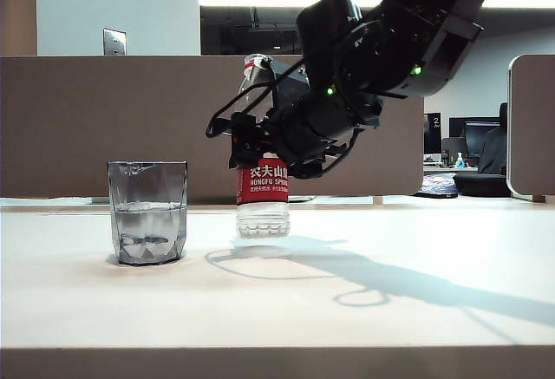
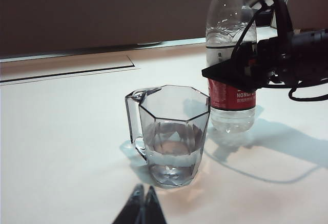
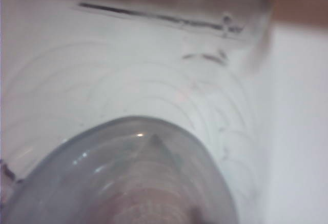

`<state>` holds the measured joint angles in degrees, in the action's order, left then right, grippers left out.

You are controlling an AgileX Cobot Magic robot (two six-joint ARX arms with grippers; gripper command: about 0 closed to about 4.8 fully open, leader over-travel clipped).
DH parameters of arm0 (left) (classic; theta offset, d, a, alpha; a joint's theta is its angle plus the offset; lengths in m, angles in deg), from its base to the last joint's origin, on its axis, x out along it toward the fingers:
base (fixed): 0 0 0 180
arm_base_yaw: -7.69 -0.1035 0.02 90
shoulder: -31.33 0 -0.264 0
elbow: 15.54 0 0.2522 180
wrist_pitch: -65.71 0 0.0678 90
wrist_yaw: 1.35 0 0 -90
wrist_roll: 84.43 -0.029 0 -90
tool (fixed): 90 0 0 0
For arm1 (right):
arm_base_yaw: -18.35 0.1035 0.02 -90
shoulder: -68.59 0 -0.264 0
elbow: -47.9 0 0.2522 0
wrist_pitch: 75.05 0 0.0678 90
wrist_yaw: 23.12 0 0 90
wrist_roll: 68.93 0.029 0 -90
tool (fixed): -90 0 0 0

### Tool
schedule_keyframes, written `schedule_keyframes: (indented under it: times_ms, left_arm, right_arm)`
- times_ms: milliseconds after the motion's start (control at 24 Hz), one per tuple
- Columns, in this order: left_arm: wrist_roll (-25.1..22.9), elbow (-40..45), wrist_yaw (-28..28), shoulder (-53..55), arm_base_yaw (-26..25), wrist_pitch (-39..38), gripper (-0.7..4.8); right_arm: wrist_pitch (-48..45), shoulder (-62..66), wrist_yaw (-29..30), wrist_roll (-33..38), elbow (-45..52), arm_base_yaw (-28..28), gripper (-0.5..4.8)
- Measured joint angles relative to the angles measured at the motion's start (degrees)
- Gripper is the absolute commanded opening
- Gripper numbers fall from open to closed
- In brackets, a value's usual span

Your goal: Pick up the mineral water bottle on the table and pour water into the mug until it's half full.

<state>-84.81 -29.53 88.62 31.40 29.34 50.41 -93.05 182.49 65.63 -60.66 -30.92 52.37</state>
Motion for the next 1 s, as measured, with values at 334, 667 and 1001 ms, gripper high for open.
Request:
schedule_keyframes:
  times_ms: [334, 667, 1001]
  left_arm:
    - [0.0, 0.0, 0.0, 0.0, 0.0, 0.0, -0.05]
    - [0.0, 0.0, 0.0, 0.0, 0.0, 0.0, -0.05]
    - [0.0, 0.0, 0.0, 0.0, 0.0, 0.0, -0.05]
  right_arm:
    - [-6.1, 0.3, 0.0, -4.9, 3.8, -0.2, 2.64]
    - [-10.6, 1.3, 0.9, -5.3, 5.2, -0.2, 3.21]
    - [-10.8, 1.4, 1.3, -5.3, 5.3, -0.2, 3.92]
